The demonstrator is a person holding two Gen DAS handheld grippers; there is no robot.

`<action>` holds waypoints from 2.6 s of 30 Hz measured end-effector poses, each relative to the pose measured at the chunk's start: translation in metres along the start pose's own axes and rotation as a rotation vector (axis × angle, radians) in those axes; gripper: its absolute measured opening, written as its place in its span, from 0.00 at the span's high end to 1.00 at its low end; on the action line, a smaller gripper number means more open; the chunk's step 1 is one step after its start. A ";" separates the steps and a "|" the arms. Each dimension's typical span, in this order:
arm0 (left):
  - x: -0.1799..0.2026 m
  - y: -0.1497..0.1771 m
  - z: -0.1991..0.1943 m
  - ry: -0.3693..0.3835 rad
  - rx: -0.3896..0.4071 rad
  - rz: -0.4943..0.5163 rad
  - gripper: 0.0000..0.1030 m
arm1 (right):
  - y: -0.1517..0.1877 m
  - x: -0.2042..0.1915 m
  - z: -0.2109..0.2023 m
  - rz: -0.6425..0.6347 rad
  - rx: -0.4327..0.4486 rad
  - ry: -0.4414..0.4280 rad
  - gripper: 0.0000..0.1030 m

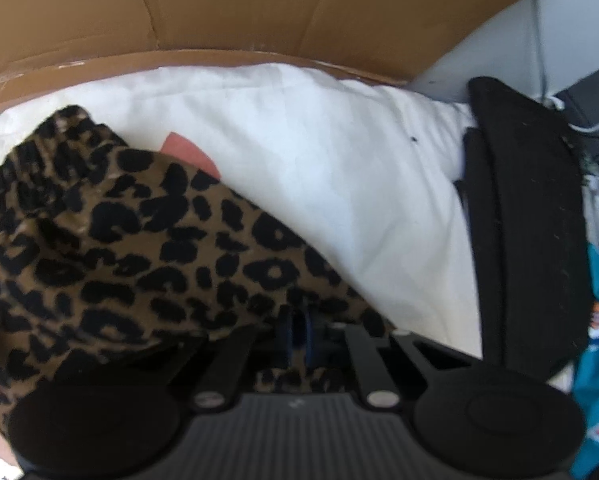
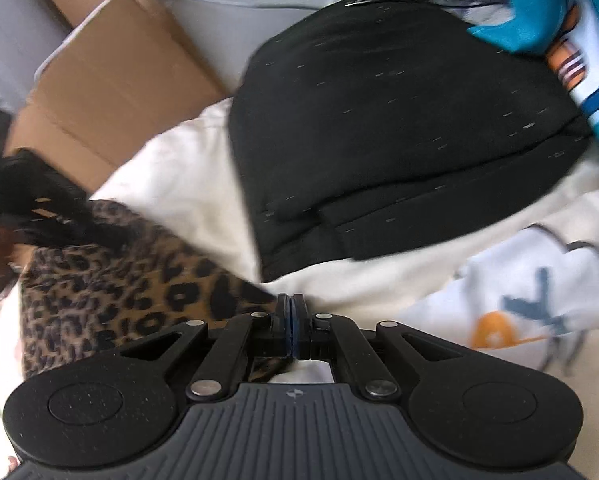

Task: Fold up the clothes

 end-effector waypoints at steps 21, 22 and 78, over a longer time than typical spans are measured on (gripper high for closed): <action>-0.068 0.113 -0.075 0.078 0.118 0.180 0.71 | 0.058 -0.077 -0.012 -0.243 -0.123 -0.143 0.92; -0.070 0.119 -0.074 0.073 0.124 0.175 0.71 | 0.060 -0.075 -0.015 -0.239 -0.131 -0.143 0.92; -0.155 0.235 -0.103 0.212 -0.078 0.049 0.69 | 0.071 -0.129 -0.057 -0.545 -0.330 -0.175 0.71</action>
Point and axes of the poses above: each gripper's, at about its wrist camera, not at the fingertips, and z roughly the way its jaws point, x to its right, y to its underside, the point moved 4 cm from there along z, roughly the way its jaws point, and after that the axes turned 7 degrees about x, right-handed, at the moved point
